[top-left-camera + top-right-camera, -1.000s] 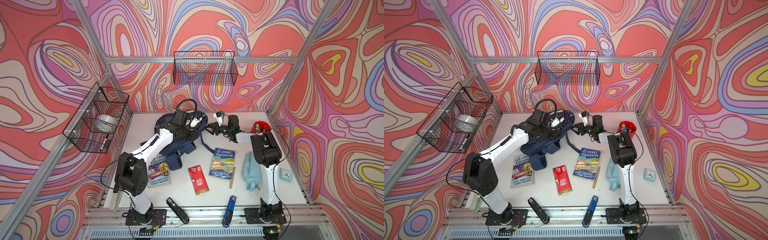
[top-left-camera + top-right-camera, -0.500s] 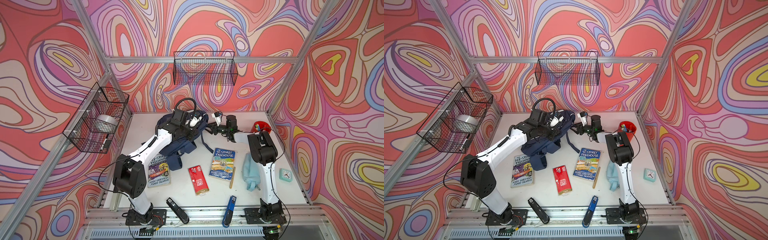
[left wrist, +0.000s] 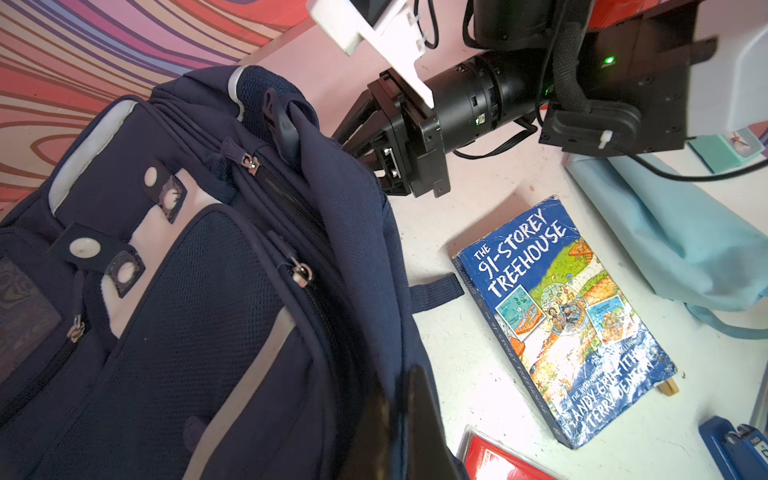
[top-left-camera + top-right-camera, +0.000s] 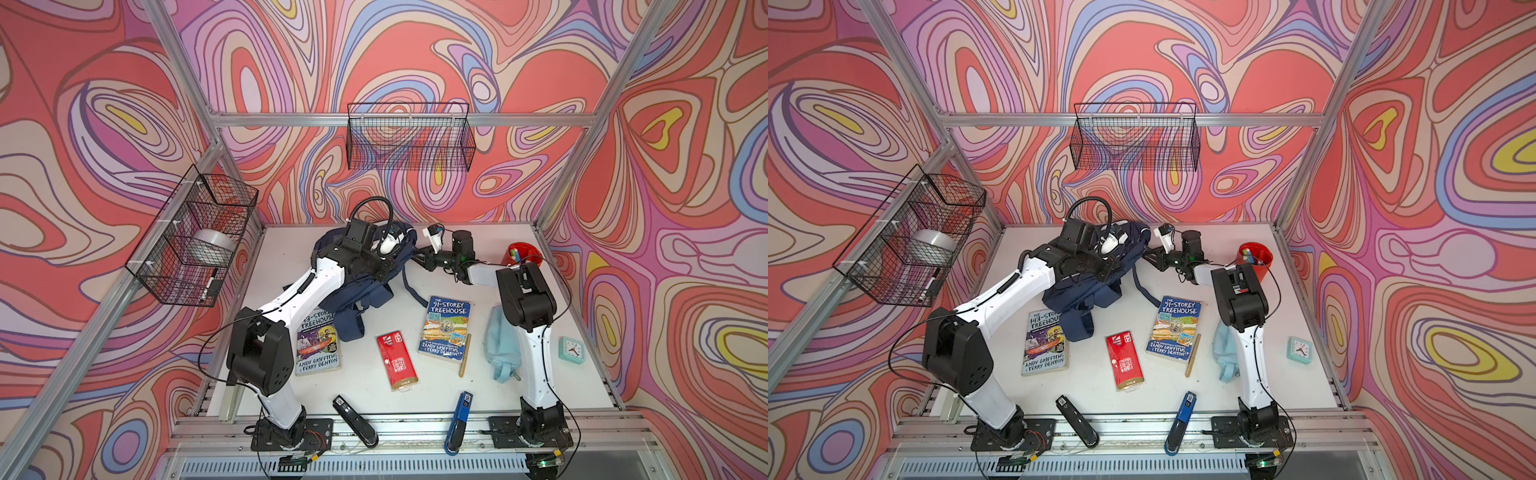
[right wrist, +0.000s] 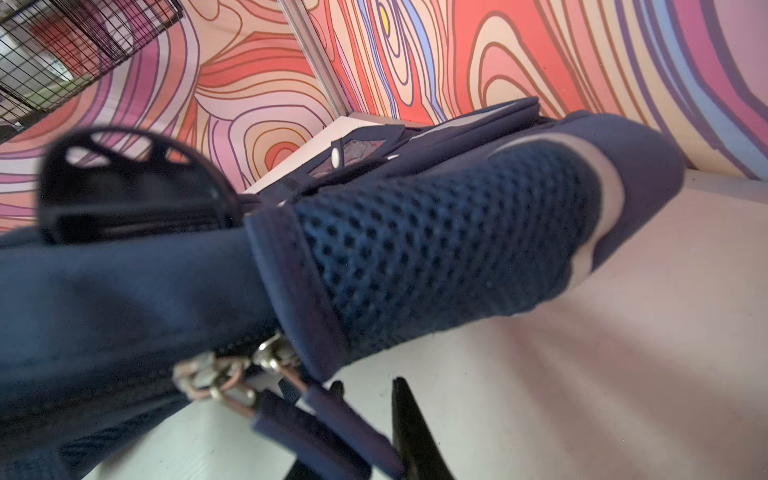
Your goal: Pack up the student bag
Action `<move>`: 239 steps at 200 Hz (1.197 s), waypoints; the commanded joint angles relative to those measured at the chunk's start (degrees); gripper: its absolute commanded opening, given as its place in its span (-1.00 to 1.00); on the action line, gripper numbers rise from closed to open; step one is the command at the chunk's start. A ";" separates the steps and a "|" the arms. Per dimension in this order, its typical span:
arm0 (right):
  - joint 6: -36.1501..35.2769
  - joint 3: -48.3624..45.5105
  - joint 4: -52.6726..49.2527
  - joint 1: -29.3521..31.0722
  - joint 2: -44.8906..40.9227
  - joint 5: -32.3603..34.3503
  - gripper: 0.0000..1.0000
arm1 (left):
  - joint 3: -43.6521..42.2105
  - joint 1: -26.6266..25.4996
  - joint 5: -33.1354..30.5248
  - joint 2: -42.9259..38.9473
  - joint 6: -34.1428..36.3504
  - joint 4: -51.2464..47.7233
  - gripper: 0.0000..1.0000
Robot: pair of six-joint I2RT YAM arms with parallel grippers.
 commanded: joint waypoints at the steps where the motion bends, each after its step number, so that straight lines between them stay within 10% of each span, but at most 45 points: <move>1: -3.76 1.06 -3.47 0.26 -3.14 2.05 -0.72 | 0.86 -0.07 1.52 -0.16 -0.08 3.18 -1.00; 20: -5.66 1.96 -7.01 0.26 -3.49 1.86 -1.00 | 1.00 -0.04 1.39 0.35 -0.61 3.34 -1.00; 136: -14.06 -8.09 -15.85 1.73 -12.93 10.92 -1.00 | 0.92 -0.18 -0.60 4.20 -6.57 7.04 -1.00; 189: -9.47 -4.57 -10.76 -0.79 -7.21 6.26 0.31 | -0.81 -0.17 0.49 -0.18 -5.59 5.64 -1.00; 239: -8.63 0.03 -10.79 -0.71 -3.31 4.71 0.38 | -1.08 -0.32 2.16 -1.68 -5.76 5.12 -1.00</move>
